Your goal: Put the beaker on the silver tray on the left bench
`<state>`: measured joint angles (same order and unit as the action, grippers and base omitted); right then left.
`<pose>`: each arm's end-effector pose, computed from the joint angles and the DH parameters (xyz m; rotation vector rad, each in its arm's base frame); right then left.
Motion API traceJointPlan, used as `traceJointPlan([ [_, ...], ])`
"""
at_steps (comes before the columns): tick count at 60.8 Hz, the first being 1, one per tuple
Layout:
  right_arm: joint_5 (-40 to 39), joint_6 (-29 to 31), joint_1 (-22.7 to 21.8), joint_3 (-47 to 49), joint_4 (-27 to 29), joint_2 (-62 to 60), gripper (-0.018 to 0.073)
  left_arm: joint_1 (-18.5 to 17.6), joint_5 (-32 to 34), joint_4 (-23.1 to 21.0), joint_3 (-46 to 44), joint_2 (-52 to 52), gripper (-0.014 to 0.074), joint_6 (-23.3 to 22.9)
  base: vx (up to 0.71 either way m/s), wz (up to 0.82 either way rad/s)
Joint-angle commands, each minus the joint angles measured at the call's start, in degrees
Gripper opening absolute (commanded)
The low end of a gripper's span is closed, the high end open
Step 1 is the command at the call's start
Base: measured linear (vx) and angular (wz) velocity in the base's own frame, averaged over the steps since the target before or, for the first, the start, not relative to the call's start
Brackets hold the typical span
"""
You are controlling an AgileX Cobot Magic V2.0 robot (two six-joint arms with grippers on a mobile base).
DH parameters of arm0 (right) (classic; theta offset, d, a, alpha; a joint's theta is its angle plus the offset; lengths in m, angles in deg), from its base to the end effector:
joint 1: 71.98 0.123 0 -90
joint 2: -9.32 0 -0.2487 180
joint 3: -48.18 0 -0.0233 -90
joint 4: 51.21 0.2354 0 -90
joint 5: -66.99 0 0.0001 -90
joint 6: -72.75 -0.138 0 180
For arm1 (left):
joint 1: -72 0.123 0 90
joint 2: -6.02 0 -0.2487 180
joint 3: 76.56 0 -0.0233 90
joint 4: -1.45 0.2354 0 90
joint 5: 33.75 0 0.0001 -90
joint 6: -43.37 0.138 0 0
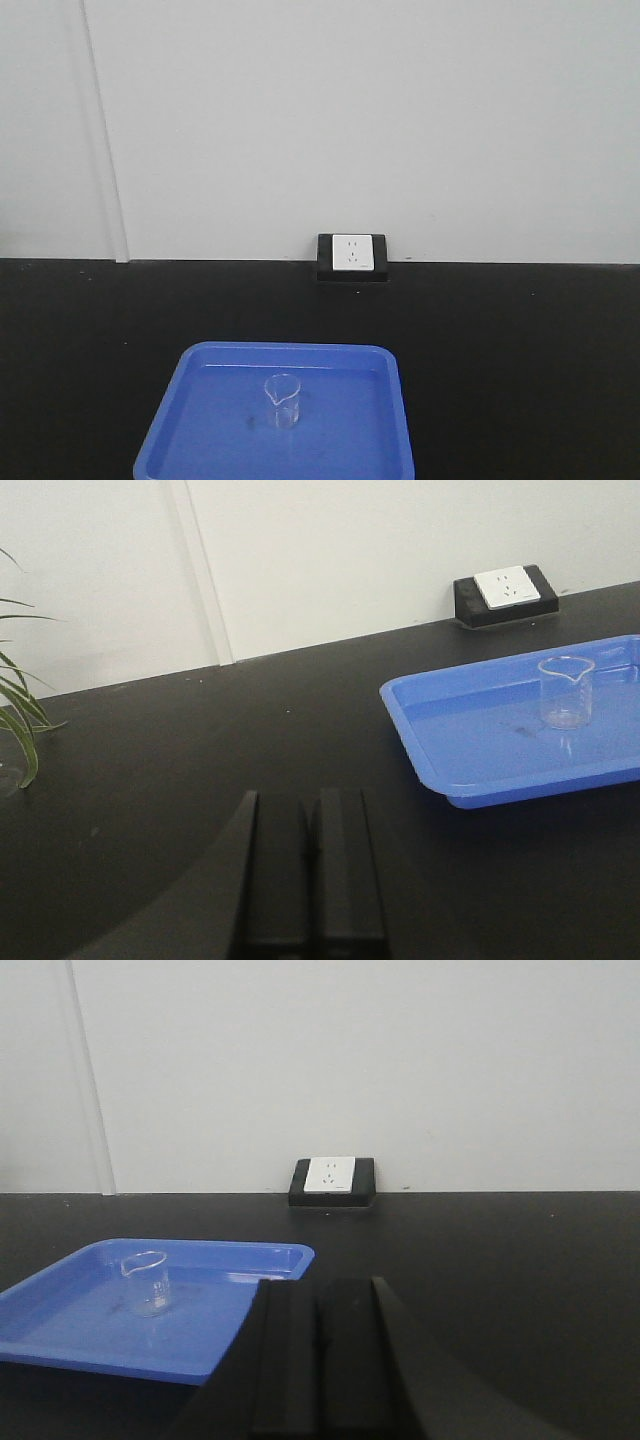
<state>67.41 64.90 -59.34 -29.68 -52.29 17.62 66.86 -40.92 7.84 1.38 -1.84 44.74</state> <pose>0.1220 0.0273 0.2060 -0.0776 1.5152 0.2714 0.1242 -0.0092 0.1903 0.1709 1.6130 0.0458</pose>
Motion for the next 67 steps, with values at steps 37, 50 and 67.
traceJointPlan([
  [37,-10.53,11.96,-0.22,16.86,-0.43,13.59,-0.0011,-0.34,4.51,-0.34,1.14,0.45,0.0001,-0.36,0.0,0.0],
  [50,-16.81,14.38,-0.22,27.86,-0.43,35.1,-0.0011,-0.34,4.46,-0.34,1.14,0.45,0.0001,-0.36,0.0,0.0],
  [67,-22.91,12.52,-0.22,30.16,-0.43,51.75,-0.0009,-0.34,4.46,-0.34,1.14,0.45,0.0001,-0.36,0.0,0.0],
])
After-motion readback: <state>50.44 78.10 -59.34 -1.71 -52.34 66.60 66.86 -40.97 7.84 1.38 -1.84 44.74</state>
